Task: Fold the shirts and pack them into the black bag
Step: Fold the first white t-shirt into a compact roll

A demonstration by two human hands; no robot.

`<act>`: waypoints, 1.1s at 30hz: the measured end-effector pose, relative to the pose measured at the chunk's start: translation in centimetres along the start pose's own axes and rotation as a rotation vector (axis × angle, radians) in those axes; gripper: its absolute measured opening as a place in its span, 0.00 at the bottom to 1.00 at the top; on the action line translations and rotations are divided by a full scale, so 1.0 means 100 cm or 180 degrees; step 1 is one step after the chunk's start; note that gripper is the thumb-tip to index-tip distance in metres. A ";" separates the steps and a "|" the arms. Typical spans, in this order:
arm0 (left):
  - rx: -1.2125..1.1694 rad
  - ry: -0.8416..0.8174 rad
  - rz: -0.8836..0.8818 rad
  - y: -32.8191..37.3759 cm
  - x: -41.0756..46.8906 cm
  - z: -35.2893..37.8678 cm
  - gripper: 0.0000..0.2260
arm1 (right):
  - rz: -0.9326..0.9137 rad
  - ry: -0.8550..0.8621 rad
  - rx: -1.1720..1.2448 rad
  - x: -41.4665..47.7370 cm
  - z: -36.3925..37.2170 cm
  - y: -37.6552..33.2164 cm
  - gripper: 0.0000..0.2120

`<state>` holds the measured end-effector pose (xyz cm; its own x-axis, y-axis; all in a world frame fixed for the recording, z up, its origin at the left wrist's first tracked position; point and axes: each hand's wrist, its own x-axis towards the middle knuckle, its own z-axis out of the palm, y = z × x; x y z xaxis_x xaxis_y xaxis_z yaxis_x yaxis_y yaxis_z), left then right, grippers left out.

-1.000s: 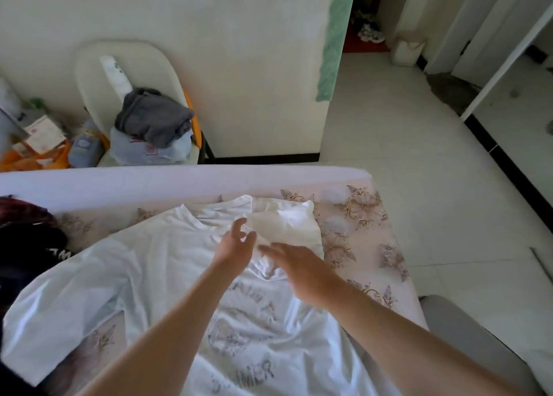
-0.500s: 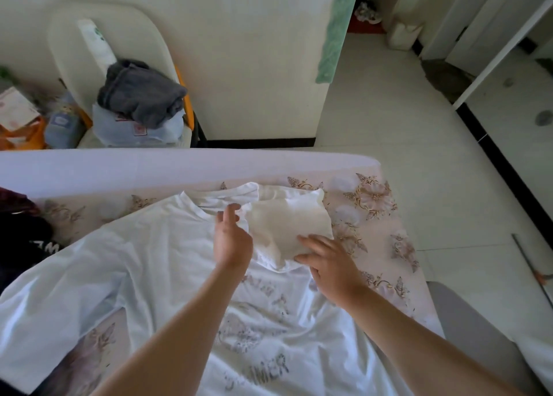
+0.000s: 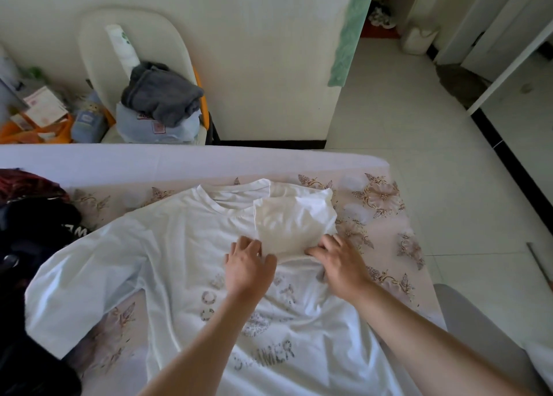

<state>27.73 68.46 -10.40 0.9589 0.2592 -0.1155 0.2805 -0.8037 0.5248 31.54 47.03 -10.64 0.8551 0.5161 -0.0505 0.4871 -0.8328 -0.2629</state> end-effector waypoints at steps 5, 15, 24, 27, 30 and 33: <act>0.0972 -0.0454 0.0366 -0.015 -0.003 -0.009 0.14 | -0.0252 -0.0463 0.0052 0.003 -0.002 -0.002 0.15; 0.1890 -0.1030 0.0813 -0.003 0.103 0.006 0.26 | 0.0439 -0.0618 -0.0419 0.067 -0.004 0.012 0.33; 0.1210 -0.0511 0.0797 -0.049 0.076 -0.017 0.29 | 0.0602 -0.0931 -0.0891 0.091 -0.006 0.009 0.40; 0.1085 -0.0193 0.0675 -0.062 0.052 -0.044 0.26 | 0.0279 -0.0684 -0.0778 0.099 -0.009 -0.032 0.32; 0.1096 0.0191 0.0509 -0.082 0.027 -0.077 0.22 | -0.0139 -0.0698 -0.0447 0.108 -0.006 -0.086 0.27; 0.1204 0.0515 -0.0011 -0.114 0.004 -0.114 0.22 | -0.0586 -0.0956 -0.0064 0.113 -0.003 -0.148 0.24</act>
<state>24.41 83.82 -6.77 0.9472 0.3189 0.0331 0.3088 -0.9351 0.1741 34.07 65.16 -7.05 0.6635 0.6913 -0.2860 0.6342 -0.7225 -0.2752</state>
